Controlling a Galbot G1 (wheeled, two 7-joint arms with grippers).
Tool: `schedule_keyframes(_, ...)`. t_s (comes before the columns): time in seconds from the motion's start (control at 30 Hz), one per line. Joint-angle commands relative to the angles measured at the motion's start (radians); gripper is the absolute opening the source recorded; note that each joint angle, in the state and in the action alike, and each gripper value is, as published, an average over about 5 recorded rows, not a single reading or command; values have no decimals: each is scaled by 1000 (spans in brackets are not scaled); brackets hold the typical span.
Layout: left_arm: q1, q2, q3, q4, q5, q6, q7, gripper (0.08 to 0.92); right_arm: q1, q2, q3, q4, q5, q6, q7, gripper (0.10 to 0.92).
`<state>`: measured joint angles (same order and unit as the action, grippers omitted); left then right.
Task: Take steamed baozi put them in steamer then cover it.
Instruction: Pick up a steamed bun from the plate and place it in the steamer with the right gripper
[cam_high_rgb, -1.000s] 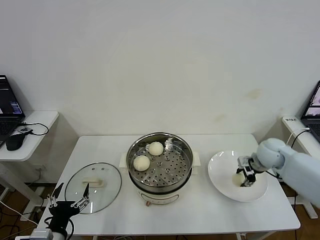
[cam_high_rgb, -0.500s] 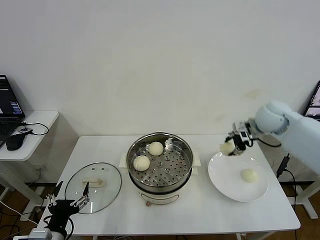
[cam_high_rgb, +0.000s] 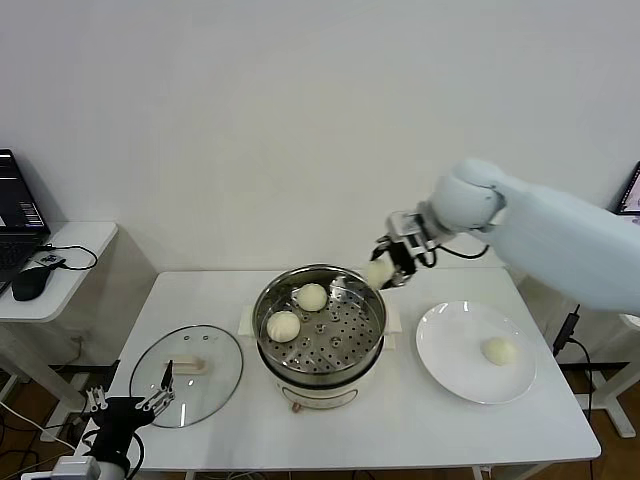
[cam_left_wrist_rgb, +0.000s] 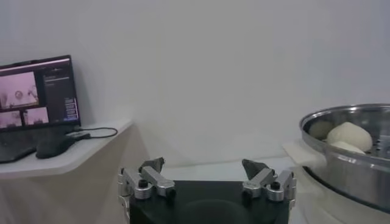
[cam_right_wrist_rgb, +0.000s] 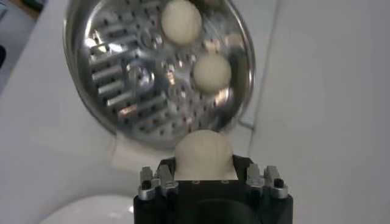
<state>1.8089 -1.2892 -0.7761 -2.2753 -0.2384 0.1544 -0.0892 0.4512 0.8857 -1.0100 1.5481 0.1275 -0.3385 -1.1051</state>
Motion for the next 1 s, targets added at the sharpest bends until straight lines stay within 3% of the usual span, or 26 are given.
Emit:
schedule_keyframes(0.03,1,-3,-10,1,-2,0,0,823,14,199,-150,-6,5,118,9,602)
schedule_keyframes(0.47,-11,-20,-13,3,-3,1,0,823,-14,250,-229,-5,-154,296,14,602)
schedule_keyframes(1.0,-12,-32,-4,4,-2,-1,0,823,3,260,-255,11,-181,406,-8,611)
